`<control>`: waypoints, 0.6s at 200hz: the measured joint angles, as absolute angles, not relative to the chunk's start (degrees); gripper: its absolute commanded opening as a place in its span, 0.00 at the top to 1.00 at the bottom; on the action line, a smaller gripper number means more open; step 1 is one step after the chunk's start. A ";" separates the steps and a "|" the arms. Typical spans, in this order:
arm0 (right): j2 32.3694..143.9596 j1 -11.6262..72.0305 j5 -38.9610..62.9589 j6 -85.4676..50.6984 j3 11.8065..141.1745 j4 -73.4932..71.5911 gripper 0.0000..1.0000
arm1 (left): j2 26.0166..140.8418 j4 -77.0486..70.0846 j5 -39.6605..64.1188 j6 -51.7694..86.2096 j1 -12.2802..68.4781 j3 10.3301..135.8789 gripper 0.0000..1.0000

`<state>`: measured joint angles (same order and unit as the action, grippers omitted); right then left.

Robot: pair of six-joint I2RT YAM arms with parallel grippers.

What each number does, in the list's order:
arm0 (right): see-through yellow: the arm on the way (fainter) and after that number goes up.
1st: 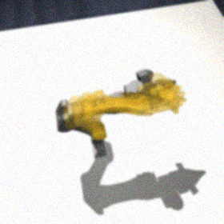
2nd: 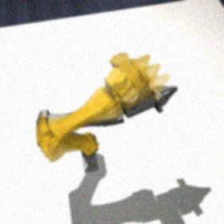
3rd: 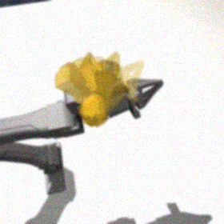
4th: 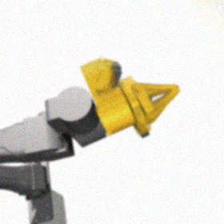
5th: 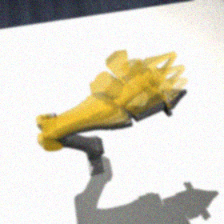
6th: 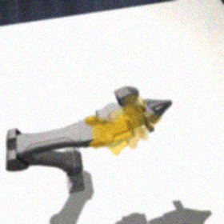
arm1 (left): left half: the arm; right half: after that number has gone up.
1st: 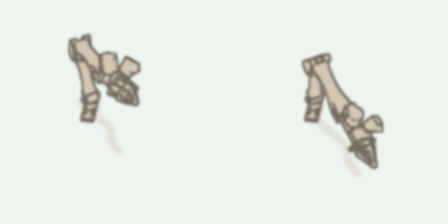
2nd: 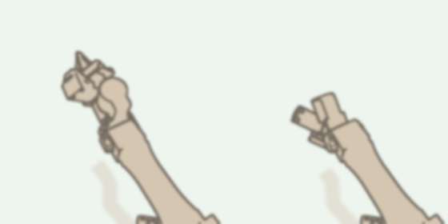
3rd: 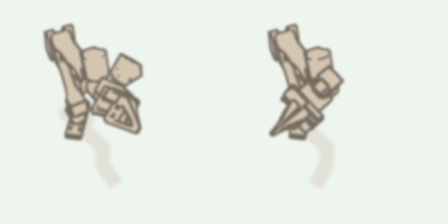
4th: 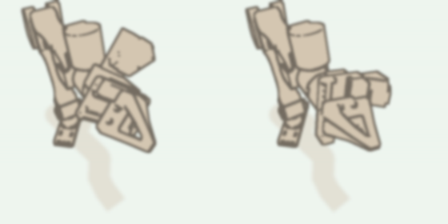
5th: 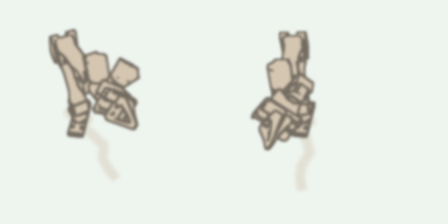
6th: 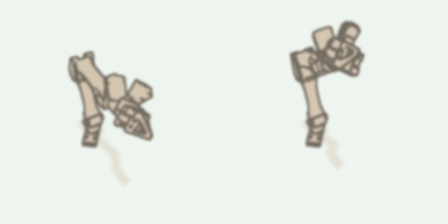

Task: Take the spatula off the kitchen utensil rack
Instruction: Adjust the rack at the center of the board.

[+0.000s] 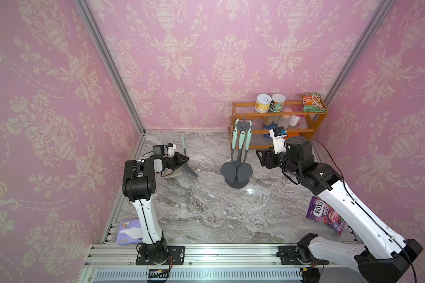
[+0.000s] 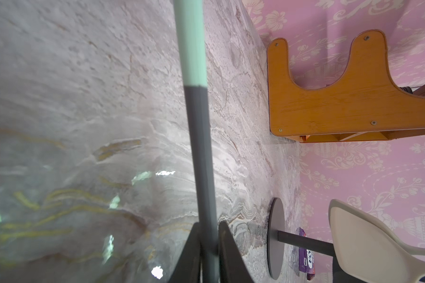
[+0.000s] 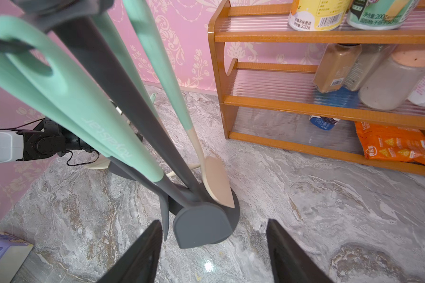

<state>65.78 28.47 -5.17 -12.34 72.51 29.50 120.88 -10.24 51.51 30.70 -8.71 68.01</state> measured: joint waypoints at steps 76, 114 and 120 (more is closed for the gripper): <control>64.12 28.47 -6.35 -13.23 72.34 30.57 0.29 | 121.95 -9.50 47.64 30.74 -8.34 69.34 0.65; 64.12 28.47 -6.37 -13.56 72.12 30.83 0.29 | 118.80 -9.80 46.85 31.05 -8.34 68.18 0.55; 64.12 28.47 -6.37 -13.58 72.12 30.83 0.29 | 117.27 -9.82 46.68 31.11 -8.34 67.75 0.54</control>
<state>64.12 28.47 -6.37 -13.58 72.12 30.83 117.27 -9.82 46.68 31.11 -8.34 67.75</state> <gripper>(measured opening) 0.705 0.438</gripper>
